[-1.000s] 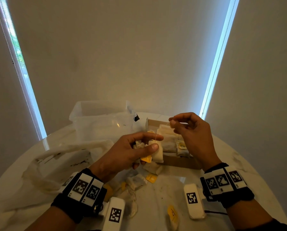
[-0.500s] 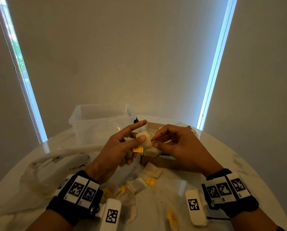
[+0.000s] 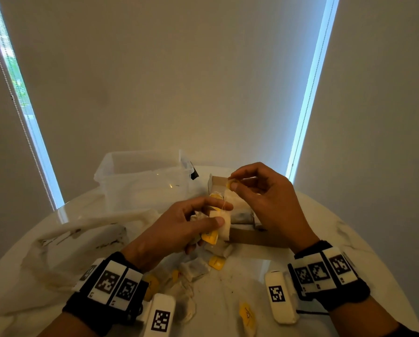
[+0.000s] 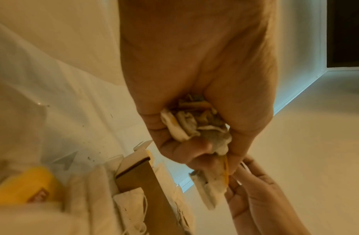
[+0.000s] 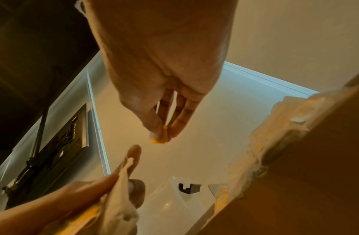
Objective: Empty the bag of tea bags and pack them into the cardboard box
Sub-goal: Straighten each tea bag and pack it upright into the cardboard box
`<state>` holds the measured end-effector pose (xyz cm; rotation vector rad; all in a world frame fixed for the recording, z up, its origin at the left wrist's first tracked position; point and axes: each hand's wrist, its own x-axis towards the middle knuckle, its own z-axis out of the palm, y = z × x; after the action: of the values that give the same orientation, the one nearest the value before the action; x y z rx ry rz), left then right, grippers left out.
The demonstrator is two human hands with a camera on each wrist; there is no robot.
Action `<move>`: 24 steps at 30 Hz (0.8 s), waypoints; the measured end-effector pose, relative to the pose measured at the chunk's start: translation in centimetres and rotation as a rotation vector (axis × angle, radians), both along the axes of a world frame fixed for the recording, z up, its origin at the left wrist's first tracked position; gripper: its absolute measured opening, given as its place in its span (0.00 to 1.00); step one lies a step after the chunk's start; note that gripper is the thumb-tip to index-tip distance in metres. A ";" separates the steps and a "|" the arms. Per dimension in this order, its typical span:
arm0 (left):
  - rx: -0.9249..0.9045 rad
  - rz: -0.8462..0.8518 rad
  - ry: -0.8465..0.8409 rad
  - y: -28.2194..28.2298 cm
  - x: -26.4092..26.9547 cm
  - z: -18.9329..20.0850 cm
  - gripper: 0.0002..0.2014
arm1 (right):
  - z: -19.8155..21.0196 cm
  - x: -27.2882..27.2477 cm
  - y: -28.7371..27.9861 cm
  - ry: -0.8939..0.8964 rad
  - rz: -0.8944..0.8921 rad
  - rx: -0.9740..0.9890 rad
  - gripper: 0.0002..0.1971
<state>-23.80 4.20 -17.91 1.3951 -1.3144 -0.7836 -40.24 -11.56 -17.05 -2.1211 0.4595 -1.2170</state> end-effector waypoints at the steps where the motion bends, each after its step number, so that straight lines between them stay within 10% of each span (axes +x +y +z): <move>1: -0.019 0.007 0.014 0.0 0.1 0.0 0.13 | -0.2 0.0 -0.2 0.040 -0.002 0.030 0.08; 8: -0.065 0.128 0.107 -0.1 0.9 -0.2 0.13 | -0.5 0.0 0.4 0.231 0.075 0.192 0.08; 18: -0.065 0.174 0.087 0.0 0.9 -0.1 0.15 | 0.8 -0.4 1.3 0.030 0.338 0.734 0.13; 24: -0.055 0.168 0.098 0.0 0.7 -0.1 0.17 | -0.1 0.3 1.9 0.159 0.228 0.437 0.12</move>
<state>-23.13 4.15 -17.99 1.3860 -1.1195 -0.6883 -39.97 -9.69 -17.16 -1.8365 0.4874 -0.7436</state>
